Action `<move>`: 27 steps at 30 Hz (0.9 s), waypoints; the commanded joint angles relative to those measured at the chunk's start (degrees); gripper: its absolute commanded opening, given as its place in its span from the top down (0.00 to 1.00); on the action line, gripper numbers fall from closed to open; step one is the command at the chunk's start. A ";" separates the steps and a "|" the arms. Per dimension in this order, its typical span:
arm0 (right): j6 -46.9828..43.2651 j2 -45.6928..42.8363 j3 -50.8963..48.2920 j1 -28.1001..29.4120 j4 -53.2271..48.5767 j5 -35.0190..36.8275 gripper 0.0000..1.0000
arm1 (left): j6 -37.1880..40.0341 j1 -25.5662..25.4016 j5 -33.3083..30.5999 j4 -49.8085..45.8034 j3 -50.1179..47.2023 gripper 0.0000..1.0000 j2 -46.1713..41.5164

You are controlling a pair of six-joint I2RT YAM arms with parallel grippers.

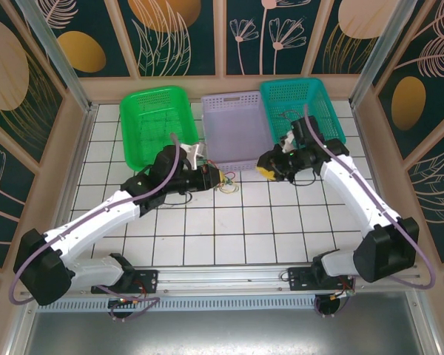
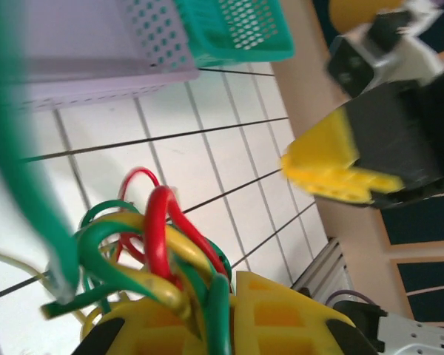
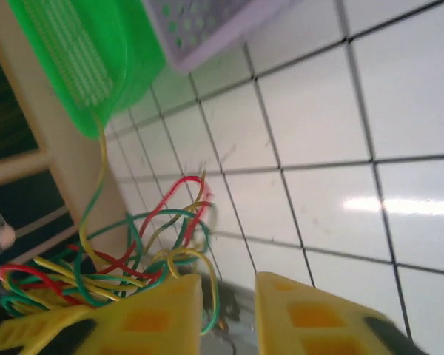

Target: Untangle the cables

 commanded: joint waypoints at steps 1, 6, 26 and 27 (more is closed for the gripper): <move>-8.64 -8.02 -0.44 1.51 5.48 5.91 0.51 | 1.01 1.03 4.47 -3.47 0.51 1.00 0.47; -12.85 -13.61 -6.89 1.51 12.47 3.69 0.47 | 2.08 1.32 5.01 -7.22 4.31 1.00 2.91; -30.24 -16.74 -23.51 24.85 38.79 18.47 0.40 | -8.88 2.90 17.89 -3.87 8.73 1.00 7.55; -30.71 -16.03 -23.58 24.85 38.29 17.69 0.40 | -9.30 2.92 18.11 -3.45 8.80 1.00 7.60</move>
